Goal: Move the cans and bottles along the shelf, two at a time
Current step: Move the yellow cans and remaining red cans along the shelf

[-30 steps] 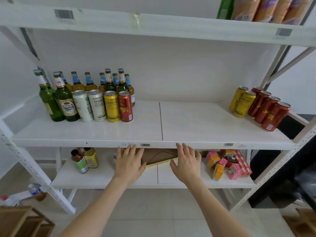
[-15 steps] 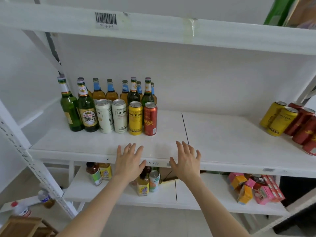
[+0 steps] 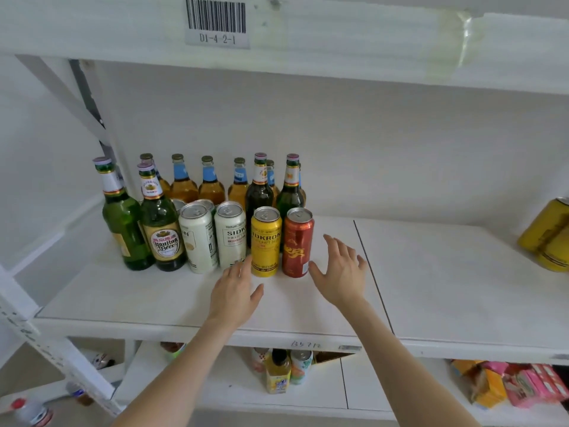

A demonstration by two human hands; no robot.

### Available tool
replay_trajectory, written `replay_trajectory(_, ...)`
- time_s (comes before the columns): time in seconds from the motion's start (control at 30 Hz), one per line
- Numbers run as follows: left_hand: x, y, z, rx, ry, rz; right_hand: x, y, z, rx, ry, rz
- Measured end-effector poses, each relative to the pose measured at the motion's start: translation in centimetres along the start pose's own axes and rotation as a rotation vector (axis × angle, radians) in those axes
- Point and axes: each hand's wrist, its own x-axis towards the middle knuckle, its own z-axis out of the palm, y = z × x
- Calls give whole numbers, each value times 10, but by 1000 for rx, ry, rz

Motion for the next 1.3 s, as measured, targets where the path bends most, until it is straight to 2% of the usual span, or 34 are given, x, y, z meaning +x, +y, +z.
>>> replay_trajectory(0.17,23,-6,19,-334,25,-30,27,-18,13,232,-17,43)
replay_trajectory(0.3,40,-7,36,-533,42,-84,46,-24,17,580,-77,68)
replay_trajectory(0.4,47,-3,44,-701,44,-156,57,-25,19,721,-133,91)
replay_trajectory(0.63,61,4,53,-798,52,-274,63,-21,27,868,-201,99)
replay_trajectory(0.8,64,6,55,-903,41,-325,60,-17,28,962,-188,103)
replay_trajectory(1.07,48,5,41,-937,1,-297,49,-13,31,1211,-168,201)
replay_trajectory(1.3,37,-3,29,-934,-104,-318,37,-28,29,1260,-146,262)
